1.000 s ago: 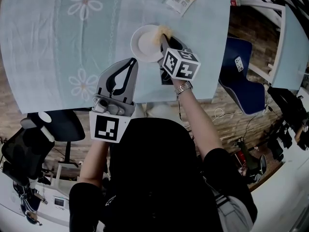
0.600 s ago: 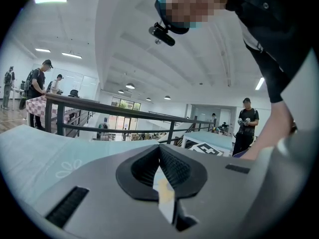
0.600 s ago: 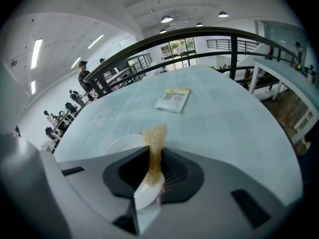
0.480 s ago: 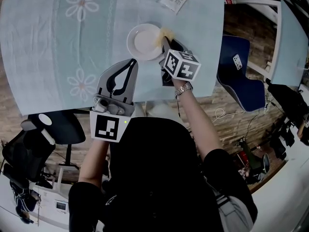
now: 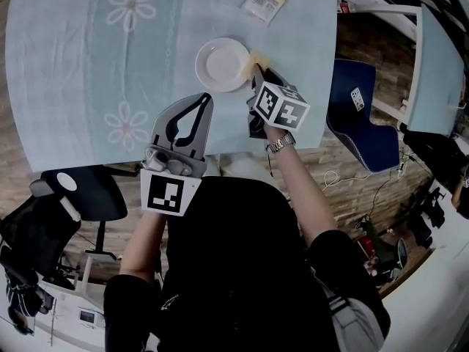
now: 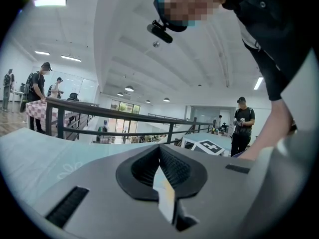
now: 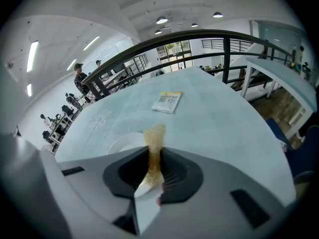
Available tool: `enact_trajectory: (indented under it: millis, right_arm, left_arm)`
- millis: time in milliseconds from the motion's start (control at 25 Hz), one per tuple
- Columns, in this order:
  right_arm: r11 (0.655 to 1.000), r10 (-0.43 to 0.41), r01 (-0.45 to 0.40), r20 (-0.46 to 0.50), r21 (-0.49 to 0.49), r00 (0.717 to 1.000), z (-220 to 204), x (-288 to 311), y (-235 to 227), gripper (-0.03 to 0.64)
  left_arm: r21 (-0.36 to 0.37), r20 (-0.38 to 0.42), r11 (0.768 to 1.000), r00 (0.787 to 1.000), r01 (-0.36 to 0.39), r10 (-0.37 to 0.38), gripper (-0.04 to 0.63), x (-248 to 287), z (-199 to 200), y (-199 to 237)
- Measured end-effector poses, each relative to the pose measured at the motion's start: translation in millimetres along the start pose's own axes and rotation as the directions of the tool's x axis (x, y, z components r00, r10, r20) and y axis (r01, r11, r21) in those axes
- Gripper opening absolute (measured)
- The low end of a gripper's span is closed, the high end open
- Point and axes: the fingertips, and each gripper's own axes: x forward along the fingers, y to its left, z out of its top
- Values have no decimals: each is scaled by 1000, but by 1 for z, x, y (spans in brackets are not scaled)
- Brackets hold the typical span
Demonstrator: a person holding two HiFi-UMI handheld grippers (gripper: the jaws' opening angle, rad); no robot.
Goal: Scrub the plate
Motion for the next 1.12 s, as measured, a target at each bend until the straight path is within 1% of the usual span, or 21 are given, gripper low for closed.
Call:
enact_trajectory:
  millis: [160, 320, 480, 680, 1120]
  right_arm:
    - [1000, 20, -20, -8, -8, 1000, -1, -4, 13, 60]
    - [997, 74, -74, -9, -20, 997, -2, -2, 38, 60]
    - [992, 129, -129, -15, -6, 992, 0, 1, 66, 60]
    - [984, 174, -175, -32, -14, 984, 0, 12, 93, 60]
    - [972, 230, -233, -108, -14, 967, -14, 43, 120, 60]
  left_arm:
    - [0, -2, 1000, 1000, -17, 17, 14, -6, -1, 5]
    - [-6, -4, 999, 999, -41, 41, 14, -12, -5, 14]
    - [-12, -2, 998, 998, -60, 60, 14, -17, -6, 19]
    - [-24, -1, 996, 997, -81, 81, 14, -23, -7, 24]
    - [-38, -21, 992, 992, -121, 121, 14, -28, -13, 43]
